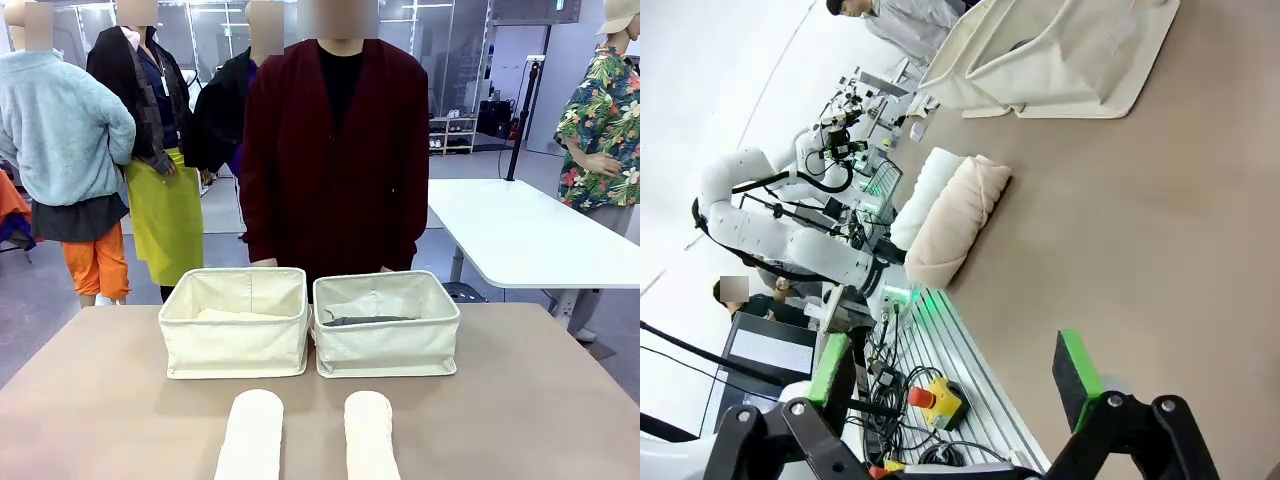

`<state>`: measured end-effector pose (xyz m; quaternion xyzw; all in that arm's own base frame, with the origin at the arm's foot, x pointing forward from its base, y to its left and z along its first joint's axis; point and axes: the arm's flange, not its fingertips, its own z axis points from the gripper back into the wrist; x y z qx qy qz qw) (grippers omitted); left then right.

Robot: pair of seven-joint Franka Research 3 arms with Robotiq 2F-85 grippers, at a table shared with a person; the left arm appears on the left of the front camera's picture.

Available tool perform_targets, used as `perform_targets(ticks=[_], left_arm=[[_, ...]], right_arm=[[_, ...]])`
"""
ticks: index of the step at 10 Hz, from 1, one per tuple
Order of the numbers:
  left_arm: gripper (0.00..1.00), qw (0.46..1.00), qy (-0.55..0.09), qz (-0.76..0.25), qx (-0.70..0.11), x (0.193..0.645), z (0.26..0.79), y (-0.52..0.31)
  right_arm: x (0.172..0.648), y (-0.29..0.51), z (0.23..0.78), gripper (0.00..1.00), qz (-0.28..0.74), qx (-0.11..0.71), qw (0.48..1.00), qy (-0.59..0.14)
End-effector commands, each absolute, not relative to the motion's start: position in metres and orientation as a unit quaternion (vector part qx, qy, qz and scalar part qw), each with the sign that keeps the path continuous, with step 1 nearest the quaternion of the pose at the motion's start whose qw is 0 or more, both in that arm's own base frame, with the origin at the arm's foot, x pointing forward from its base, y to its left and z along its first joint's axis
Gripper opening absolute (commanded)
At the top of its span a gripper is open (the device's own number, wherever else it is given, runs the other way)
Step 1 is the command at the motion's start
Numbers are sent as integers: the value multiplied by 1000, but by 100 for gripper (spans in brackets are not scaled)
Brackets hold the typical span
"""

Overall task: Divide the towels into two baskets.
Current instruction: Pick up one hotel-folded towel from the bottom of the table and place it in the Fabric basket indicated by the person.

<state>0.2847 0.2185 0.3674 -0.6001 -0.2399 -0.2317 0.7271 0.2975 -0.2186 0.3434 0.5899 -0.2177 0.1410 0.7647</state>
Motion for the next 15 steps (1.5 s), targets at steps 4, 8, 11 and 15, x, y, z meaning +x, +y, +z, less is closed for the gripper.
perform_targets(ticks=[4, 8, 11, 15], left_arm=[[100, 727, -238, -232, -601, 278, 370, 219], [100, 727, -238, -232, -601, 278, 370, 219], [100, 727, -238, -232, -601, 278, 370, 219], [100, 784, -177, -207, -558, 280, 385, 136]], right_arm=[[289, -220, 352, 100, 151, 584, 765, -228], [289, -220, 352, 100, 151, 584, 765, -228], [289, -220, 352, 100, 151, 584, 765, -228], [289, -220, 352, 100, 151, 584, 765, -228]])
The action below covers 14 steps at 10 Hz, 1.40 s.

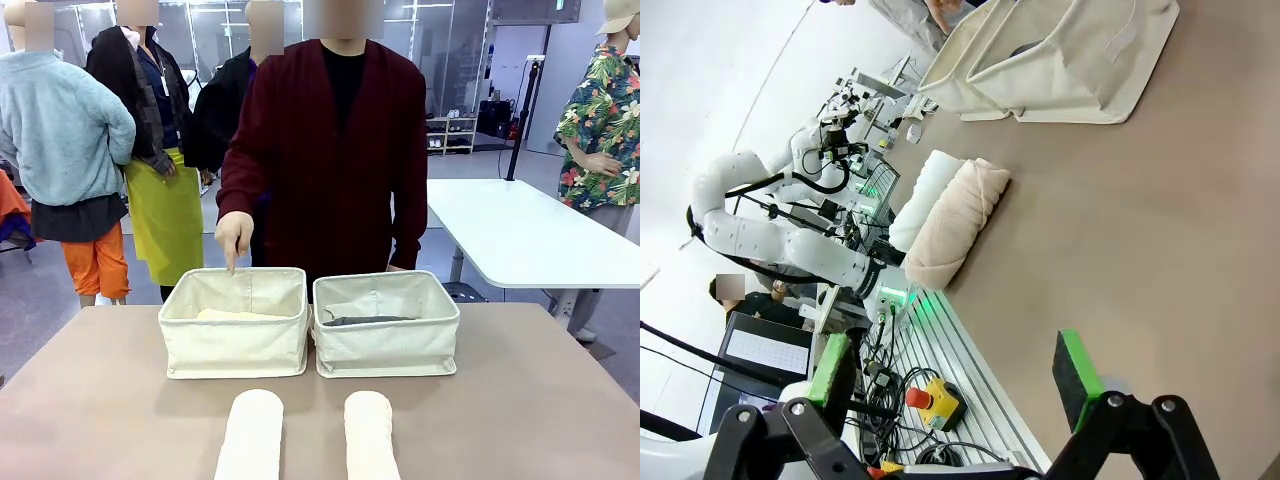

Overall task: Divide the towels into two baskets.
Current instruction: Pick up one hotel-folded towel from the bottom of the table and place it in the Fabric basket indicated by the person.

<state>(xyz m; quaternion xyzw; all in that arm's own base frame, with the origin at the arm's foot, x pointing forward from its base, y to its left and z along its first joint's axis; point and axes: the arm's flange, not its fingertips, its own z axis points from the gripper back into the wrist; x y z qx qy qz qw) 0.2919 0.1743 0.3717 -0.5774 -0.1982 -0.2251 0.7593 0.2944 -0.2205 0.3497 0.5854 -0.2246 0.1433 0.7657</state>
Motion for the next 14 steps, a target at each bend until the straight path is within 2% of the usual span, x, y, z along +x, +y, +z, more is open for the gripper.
perform_targets(ticks=[1, 7, 10, 14], left_arm=[[100, 791, -159, -198, -556, 275, 391, 114], [100, 891, -130, -158, -404, 259, 388, -29], [100, 911, -87, -180, -360, 260, 366, -88], [100, 936, -97, -142, -307, 248, 330, -136]], right_arm=[[289, -220, 352, 100, 151, 584, 765, -228], [289, -220, 352, 100, 151, 584, 765, -228], [289, -220, 352, 100, 151, 584, 765, -228], [289, -220, 352, 100, 151, 584, 765, -228]])
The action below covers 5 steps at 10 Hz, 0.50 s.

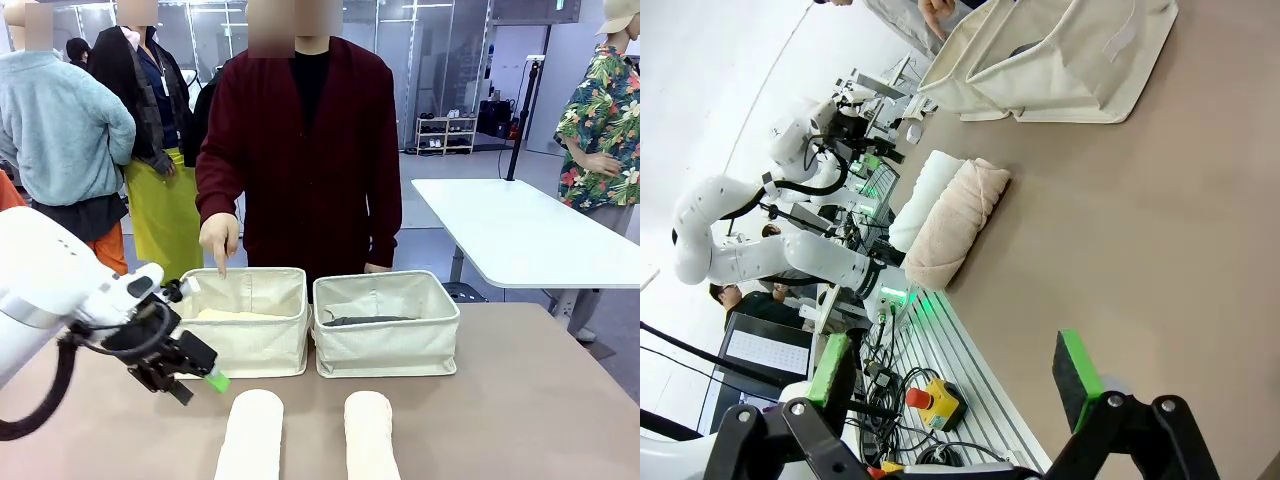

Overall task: Divide the towels into two baskets.
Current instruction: Pick up one hotel-folded towel from the bottom of the table and place it in the Fabric basket indicated by the person.

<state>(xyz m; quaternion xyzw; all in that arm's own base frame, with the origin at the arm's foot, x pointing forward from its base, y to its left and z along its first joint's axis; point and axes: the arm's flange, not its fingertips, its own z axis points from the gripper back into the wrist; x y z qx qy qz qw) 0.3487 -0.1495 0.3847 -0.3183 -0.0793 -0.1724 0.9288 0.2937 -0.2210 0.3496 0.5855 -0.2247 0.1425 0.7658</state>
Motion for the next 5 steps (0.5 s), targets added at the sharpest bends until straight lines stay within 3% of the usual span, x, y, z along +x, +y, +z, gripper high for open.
perform_targets(ticks=[1, 4, 5], left_arm=[[100, 940, -85, -136, -302, 245, 326, -139], [100, 942, -63, -150, -295, 230, 331, -132], [100, 942, -65, -145, -295, 344, 359, -179]], right_arm=[[289, -220, 352, 100, 151, 584, 765, -228], [289, -220, 352, 100, 151, 584, 765, -228], [289, -220, 352, 100, 151, 584, 765, -228]])
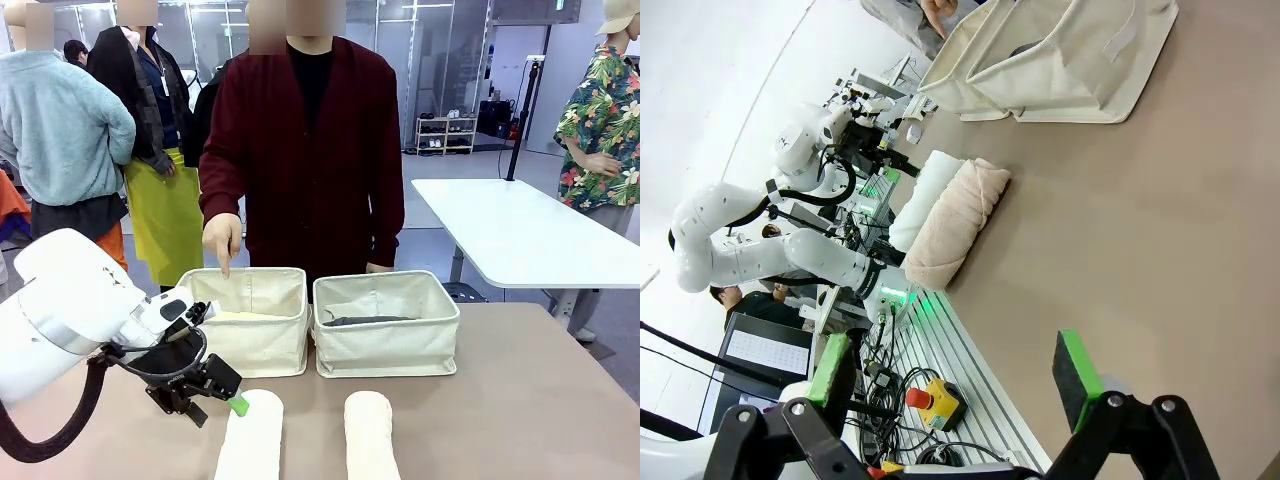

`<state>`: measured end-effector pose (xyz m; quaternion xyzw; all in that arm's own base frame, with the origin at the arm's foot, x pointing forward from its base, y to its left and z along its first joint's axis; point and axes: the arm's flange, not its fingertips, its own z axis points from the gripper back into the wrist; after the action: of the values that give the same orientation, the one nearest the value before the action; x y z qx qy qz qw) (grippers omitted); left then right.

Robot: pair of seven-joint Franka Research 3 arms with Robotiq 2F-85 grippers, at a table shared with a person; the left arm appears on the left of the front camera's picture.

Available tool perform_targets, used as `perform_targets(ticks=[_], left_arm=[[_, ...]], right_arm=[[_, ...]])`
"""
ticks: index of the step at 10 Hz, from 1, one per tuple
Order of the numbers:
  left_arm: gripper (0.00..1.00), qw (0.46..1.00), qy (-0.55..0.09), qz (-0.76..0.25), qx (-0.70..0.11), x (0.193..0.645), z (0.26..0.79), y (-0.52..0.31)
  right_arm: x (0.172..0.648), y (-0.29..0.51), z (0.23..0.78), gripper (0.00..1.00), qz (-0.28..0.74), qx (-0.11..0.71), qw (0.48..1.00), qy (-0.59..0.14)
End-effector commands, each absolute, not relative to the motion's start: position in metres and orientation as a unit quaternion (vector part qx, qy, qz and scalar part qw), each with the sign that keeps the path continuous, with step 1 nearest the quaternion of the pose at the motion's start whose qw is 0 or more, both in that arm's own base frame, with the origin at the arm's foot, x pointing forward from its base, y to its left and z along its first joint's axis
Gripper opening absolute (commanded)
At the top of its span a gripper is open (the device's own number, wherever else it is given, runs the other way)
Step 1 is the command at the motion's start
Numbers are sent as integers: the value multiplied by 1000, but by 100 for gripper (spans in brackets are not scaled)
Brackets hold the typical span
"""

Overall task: Divide the towels into two baskets.
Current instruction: Pick up one hotel-folded towel from the bottom of the table and place it in the Fabric basket indicated by the person.

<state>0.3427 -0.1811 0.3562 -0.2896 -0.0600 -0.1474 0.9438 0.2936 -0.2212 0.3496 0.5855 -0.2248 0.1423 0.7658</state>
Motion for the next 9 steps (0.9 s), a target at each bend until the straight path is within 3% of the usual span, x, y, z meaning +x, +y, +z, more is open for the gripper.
perform_targets(ticks=[1, 9], left_arm=[[100, 942, -65, -145, -295, 344, 359, -179], [100, 959, -33, -37, -281, 339, 344, -206]], right_arm=[[289, -220, 352, 100, 151, 584, 765, -228], [289, -220, 352, 100, 151, 584, 765, -228]])
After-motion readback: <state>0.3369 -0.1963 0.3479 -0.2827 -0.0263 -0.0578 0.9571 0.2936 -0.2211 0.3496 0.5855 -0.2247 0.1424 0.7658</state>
